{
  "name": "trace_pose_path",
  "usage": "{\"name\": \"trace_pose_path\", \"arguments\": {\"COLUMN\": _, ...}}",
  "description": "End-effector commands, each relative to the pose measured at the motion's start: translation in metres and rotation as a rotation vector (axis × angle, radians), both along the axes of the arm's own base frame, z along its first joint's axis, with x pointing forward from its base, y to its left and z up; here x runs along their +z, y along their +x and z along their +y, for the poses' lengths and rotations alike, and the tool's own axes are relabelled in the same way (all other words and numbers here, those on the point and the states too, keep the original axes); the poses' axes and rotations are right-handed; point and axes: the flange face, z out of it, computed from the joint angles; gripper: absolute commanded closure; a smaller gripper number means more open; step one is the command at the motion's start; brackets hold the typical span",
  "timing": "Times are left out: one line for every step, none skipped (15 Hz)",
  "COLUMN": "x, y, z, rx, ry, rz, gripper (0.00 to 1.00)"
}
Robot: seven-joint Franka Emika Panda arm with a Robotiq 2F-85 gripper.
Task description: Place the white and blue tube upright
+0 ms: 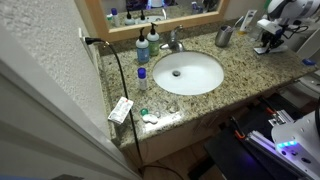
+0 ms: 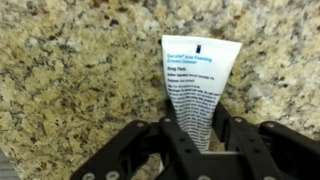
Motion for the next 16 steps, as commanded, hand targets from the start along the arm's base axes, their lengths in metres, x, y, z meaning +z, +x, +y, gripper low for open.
{"name": "trace_pose_path", "arguments": {"x": -0.027, "y": -0.004, "z": 0.017, "rx": 0.066, "ry": 0.174, "rz": 0.007, "gripper": 0.86}}
{"name": "trace_pose_path", "arguments": {"x": -0.028, "y": -0.004, "z": 0.017, "rx": 0.084, "ry": 0.207, "rz": 0.006, "gripper": 0.86}}
{"name": "trace_pose_path", "arguments": {"x": -0.029, "y": -0.004, "z": 0.018, "rx": 0.102, "ry": 0.242, "rz": 0.004, "gripper": 0.86}}
{"name": "trace_pose_path", "arguments": {"x": -0.029, "y": -0.004, "z": 0.019, "rx": 0.118, "ry": 0.276, "rz": 0.002, "gripper": 0.86}}
{"name": "trace_pose_path", "arguments": {"x": -0.029, "y": -0.005, "z": 0.019, "rx": 0.132, "ry": 0.309, "rz": 0.004, "gripper": 0.86}}
{"name": "trace_pose_path", "arguments": {"x": -0.03, "y": -0.005, "z": 0.019, "rx": 0.144, "ry": 0.339, "rz": 0.003, "gripper": 0.86}}
{"name": "trace_pose_path", "arguments": {"x": -0.031, "y": -0.006, "z": 0.019, "rx": 0.157, "ry": 0.367, "rz": 0.0, "gripper": 0.86}}
{"name": "trace_pose_path", "arguments": {"x": 0.031, "y": -0.038, "z": -0.004, "rx": 0.171, "ry": 0.394, "rz": -0.016, "gripper": 0.86}}
{"name": "trace_pose_path", "arguments": {"x": 0.038, "y": -0.044, "z": -0.007, "rx": 0.179, "ry": 0.423, "rz": -0.002, "gripper": 0.86}}
{"name": "trace_pose_path", "arguments": {"x": 0.049, "y": -0.054, "z": -0.01, "rx": 0.189, "ry": 0.471, "rz": 0.013, "gripper": 0.86}}
{"name": "trace_pose_path", "arguments": {"x": 0.063, "y": -0.066, "z": -0.016, "rx": 0.2, "ry": 0.516, "rz": 0.02, "gripper": 0.86}}
{"name": "trace_pose_path", "arguments": {"x": 0.087, "y": -0.076, "z": -0.024, "rx": 0.194, "ry": 0.544, "rz": 0.02, "gripper": 0.86}}
{"name": "trace_pose_path", "arguments": {"x": 0.106, "y": -0.087, "z": -0.032, "rx": 0.194, "ry": 0.579, "rz": 0.012, "gripper": 0.86}}
{"name": "trace_pose_path", "arguments": {"x": 0.122, "y": -0.096, "z": -0.036, "rx": 0.208, "ry": 0.631, "rz": -0.006, "gripper": 0.86}}
{"name": "trace_pose_path", "arguments": {"x": 0.136, "y": -0.103, "z": -0.04, "rx": 0.24, "ry": 0.686, "rz": -0.035, "gripper": 0.86}}
{"name": "trace_pose_path", "arguments": {"x": 0.15, "y": -0.106, "z": -0.045, "rx": 0.261, "ry": 0.737, "rz": -0.063, "gripper": 0.86}}
